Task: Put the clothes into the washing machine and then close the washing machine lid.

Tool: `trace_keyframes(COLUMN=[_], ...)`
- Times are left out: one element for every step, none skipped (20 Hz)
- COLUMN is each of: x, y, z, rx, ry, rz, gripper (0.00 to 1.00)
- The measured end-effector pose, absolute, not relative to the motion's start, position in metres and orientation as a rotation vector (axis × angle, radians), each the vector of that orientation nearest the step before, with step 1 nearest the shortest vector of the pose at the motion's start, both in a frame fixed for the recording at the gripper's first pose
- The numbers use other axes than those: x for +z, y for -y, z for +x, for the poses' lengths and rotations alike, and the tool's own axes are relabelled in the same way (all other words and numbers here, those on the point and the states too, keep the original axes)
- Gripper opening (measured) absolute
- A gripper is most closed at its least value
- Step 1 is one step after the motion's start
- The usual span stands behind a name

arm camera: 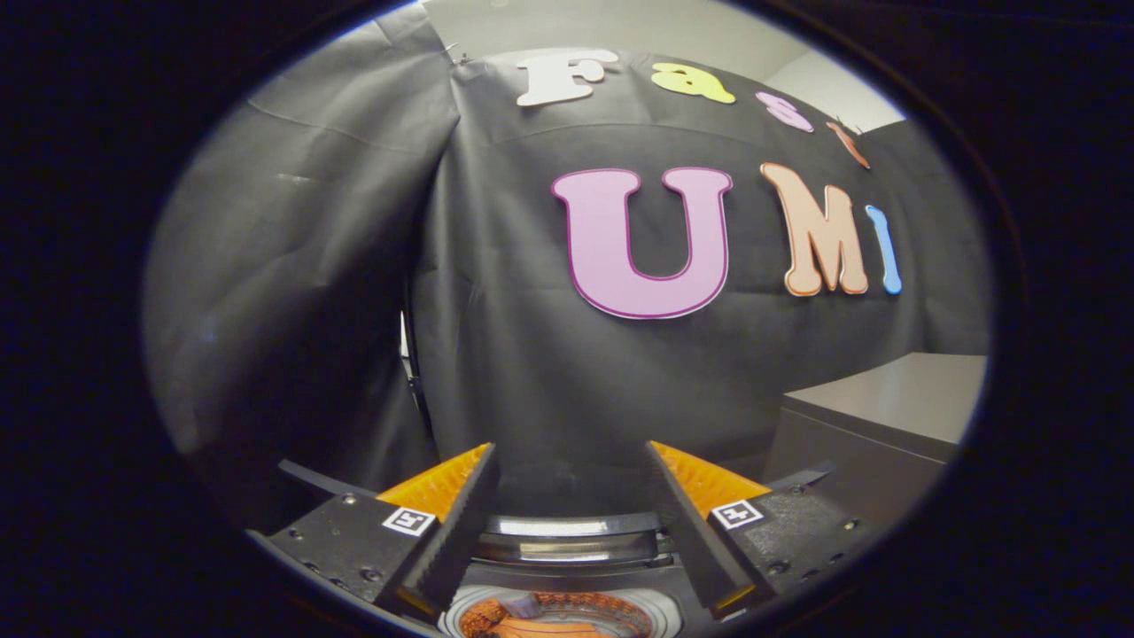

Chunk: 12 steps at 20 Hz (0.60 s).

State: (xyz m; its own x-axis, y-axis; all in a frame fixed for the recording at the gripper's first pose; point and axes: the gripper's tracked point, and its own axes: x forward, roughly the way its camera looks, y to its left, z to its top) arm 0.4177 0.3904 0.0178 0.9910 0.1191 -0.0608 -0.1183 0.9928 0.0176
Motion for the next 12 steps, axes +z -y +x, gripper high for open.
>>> trace_keyframes(x=[0.018, 0.016, 0.014, 0.013, 0.013, 0.011, 0.012, 0.012, 0.011, 0.009, 0.009, 0.007], y=[-0.391, -0.389, -0.388, -0.389, -0.388, -0.387, -0.386, -0.387, -0.385, -0.384, -0.383, -0.386], z=[0.415, 0.411, 0.408, 0.405, 0.403, 0.402, 0.402, 0.403, 0.402, 0.399, 0.397, 0.396], rx=[0.119, 0.120, 0.121, 0.123, 0.125, 0.127, 0.129, 0.130, 0.128, 0.127, 0.123, 0.125], ry=[-0.055, -0.048, -0.040, -0.034, -0.032, -0.031, -0.031, -0.028, -0.026, -0.025, -0.024, -0.023], rz=[0.018, 0.019, 0.019, 0.020, 0.022, 0.021, 0.021, 0.021, 0.020, 0.022, 0.022, 0.021], gripper=[0.98, 0.98, 0.98, 0.98, 0.98, 0.98, 0.98, 0.98, 0.98, 0.98, 0.98, 0.97])
